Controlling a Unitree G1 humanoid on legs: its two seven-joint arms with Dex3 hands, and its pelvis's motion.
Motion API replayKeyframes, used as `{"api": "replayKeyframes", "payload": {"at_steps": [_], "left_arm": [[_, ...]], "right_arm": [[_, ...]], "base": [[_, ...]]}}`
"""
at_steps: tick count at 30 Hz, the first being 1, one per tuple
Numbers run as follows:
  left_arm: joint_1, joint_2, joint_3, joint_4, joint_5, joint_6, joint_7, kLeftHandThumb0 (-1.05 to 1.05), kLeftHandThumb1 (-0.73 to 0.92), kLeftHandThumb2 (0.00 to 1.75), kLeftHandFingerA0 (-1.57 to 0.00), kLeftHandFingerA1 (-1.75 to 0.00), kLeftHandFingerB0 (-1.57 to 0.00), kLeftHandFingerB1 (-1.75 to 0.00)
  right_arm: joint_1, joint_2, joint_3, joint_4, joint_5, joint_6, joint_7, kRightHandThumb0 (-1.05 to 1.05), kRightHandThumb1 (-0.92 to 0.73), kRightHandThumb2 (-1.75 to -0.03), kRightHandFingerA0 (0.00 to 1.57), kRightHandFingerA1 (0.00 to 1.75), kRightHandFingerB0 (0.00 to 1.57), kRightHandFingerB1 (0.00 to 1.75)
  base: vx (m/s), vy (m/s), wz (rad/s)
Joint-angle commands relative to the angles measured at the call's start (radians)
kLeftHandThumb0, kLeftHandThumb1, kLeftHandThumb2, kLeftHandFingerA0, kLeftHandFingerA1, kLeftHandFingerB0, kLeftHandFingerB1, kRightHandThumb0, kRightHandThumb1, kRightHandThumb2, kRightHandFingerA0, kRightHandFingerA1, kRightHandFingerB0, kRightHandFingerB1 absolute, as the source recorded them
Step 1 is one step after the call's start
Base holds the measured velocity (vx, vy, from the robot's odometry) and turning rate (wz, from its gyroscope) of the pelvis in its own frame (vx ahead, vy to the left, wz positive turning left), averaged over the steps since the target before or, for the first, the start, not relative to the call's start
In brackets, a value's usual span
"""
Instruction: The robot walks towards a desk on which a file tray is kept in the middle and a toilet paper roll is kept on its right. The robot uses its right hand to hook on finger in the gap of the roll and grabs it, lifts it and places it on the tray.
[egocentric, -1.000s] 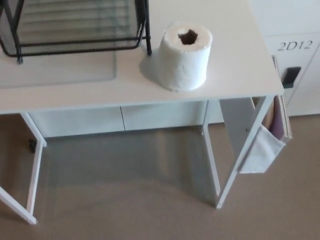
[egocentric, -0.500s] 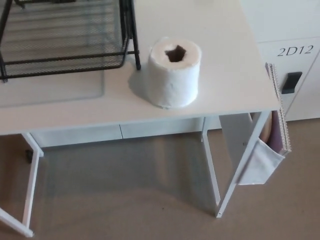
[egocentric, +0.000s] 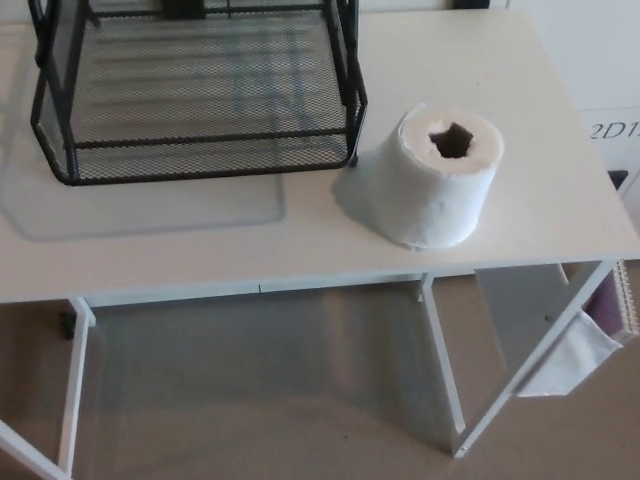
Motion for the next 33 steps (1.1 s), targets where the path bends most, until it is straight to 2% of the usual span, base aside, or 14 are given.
{"api": "replayKeyframes", "payload": {"at_steps": [1, 3, 6, 7, 13, 14, 16, 22, 23, 25, 27, 28, 29, 33], "left_arm": [[-0.002, 0.014, 0.013, -0.009, -0.007, 0.030, 0.004, -0.71, 0.92, 0.69, -0.13, -0.42, -0.23, -0.33], [-0.005, 0.014, 0.014, -0.005, -0.007, 0.032, 0.002, -0.72, 0.92, 0.69, -0.12, -0.41, -0.22, -0.33], [-0.006, 0.021, -0.007, -0.005, 0.020, 0.032, 0.011, -0.73, 0.92, 0.73, -0.23, -0.48, -0.23, -0.33], [-0.007, 0.020, -0.003, -0.002, 0.013, 0.032, 0.007, -0.74, 0.77, 1.04, -0.24, -0.57, -0.19, -0.45], [0.004, 0.025, -0.009, -0.025, 0.012, 0.031, -0.003, -0.73, 0.92, 0.74, -0.15, -0.44, -0.22, -0.34], [-0.002, 0.023, -0.004, -0.007, 0.007, 0.016, -0.004, -0.34, 0.57, 1.14, -0.04, -0.53, -0.01, -0.47], [-0.011, 0.023, -0.005, 0.000, 0.010, 0.015, -0.003, -0.73, 0.92, 0.72, -0.13, -0.44, -0.21, -0.34], [-0.010, 0.022, 0.003, -0.006, -0.002, 0.031, -0.009, -0.72, 0.92, 0.73, -0.19, -0.44, -0.20, -0.32], [-0.007, 0.022, -0.005, -0.015, 0.007, 0.033, -0.004, -0.75, 0.92, 0.71, -0.24, -0.46, -0.20, -0.31], [-0.004, 0.020, 0.009, -0.023, -0.014, 0.050, -0.019, -0.72, 0.92, 0.72, -0.18, -0.44, -0.18, -0.31], [-0.002, 0.028, -0.013, -0.028, 0.012, 0.056, -0.007, -0.74, 0.78, 1.08, -0.25, -0.57, -0.15, -0.44], [0.000, 0.022, -0.007, -0.036, 0.004, 0.063, -0.003, -0.73, 0.78, 1.08, -0.26, -0.57, -0.14, -0.44], [0.002, 0.030, -0.023, -0.031, 0.020, 0.038, -0.013, -0.74, 0.92, 0.74, -0.23, -0.48, -0.18, -0.32], [-0.010, 0.020, 0.001, -0.018, -0.007, 0.061, 0.001, -0.74, 0.92, 0.71, -0.22, -0.45, -0.20, -0.31]], "right_arm": [[0.006, 0.014, 0.000, 0.019, 0.001, -0.043, -0.042, -0.39, -0.32, -0.94, 0.00, 0.50, 0.03, 0.51], [0.007, 0.016, -0.002, 0.024, 0.005, -0.043, -0.038, -0.84, -0.63, -0.63, 0.11, 0.34, 0.10, 0.37], [0.013, 0.022, -0.021, 0.029, 0.034, -0.017, -0.012, -0.39, -0.29, -0.91, 0.00, 0.50, 0.05, 0.52], [0.021, 0.026, -0.025, 0.022, 0.037, -0.024, -0.006, -0.81, -0.55, -0.85, 0.08, 0.41, 0.07, 0.39], [0.040, 0.037, -0.038, 0.007, 0.047, -0.034, 0.016, -0.82, -0.56, -0.89, 0.10, 0.18, 0.06, 0.37], [0.037, 0.038, -0.046, 0.010, 0.058, -0.025, 0.029, -0.80, -0.54, -0.89, 0.09, 0.14, 0.07, 0.37], [0.041, 0.038, -0.050, 0.004, 0.063, -0.015, 0.037, -0.79, -0.54, -0.88, 0.08, 0.17, 0.06, 0.38], [0.023, 0.031, -0.035, 0.034, 0.045, -0.039, 0.014, -0.82, -0.55, -0.86, 0.09, 0.38, 0.07, 0.38], [0.020, 0.029, -0.024, 0.035, 0.029, -0.051, -0.010, -0.39, -0.31, -0.93, 0.00, 0.49, 0.04, 0.51], [0.012, 0.016, -0.010, 0.029, 0.019, -0.013, -0.018, -0.83, -0.56, -0.88, 0.08, 0.44, 0.04, 0.40], [0.019, 0.027, -0.036, 0.019, 0.056, -0.009, 0.005, -0.38, -0.30, -0.92, 0.00, 0.50, 0.04, 0.51], [0.023, 0.029, -0.037, 0.013, 0.056, -0.019, 0.004, -0.76, -0.66, -0.60, 0.14, 0.32, 0.11, 0.34], [0.028, 0.028, -0.027, 0.012, 0.042, -0.044, 0.005, -0.77, -0.54, -0.89, 0.08, 0.27, 0.04, 0.37], [0.039, 0.029, -0.028, -0.015, 0.050, -0.029, 0.012, -0.80, -0.55, -0.89, 0.08, 0.38, 0.05, 0.37]], "base": [[0.06, -0.068, -0.10], [0.05, -0.093, 0.08], [0.03, -0.057, -0.06], [0.00, 0.000, 0.00], [-0.02, 0.198, -0.10], [-0.01, 0.301, -0.16], [0.05, 0.561, 0.19], [0.01, 0.187, 0.00], [0.04, 0.024, 0.07], [0.02, 0.007, 0.03], [0.01, -0.041, 0.03], [0.02, -0.129, 0.09], [-0.01, -0.161, 0.14], [-0.06, -0.183, -0.14]]}}
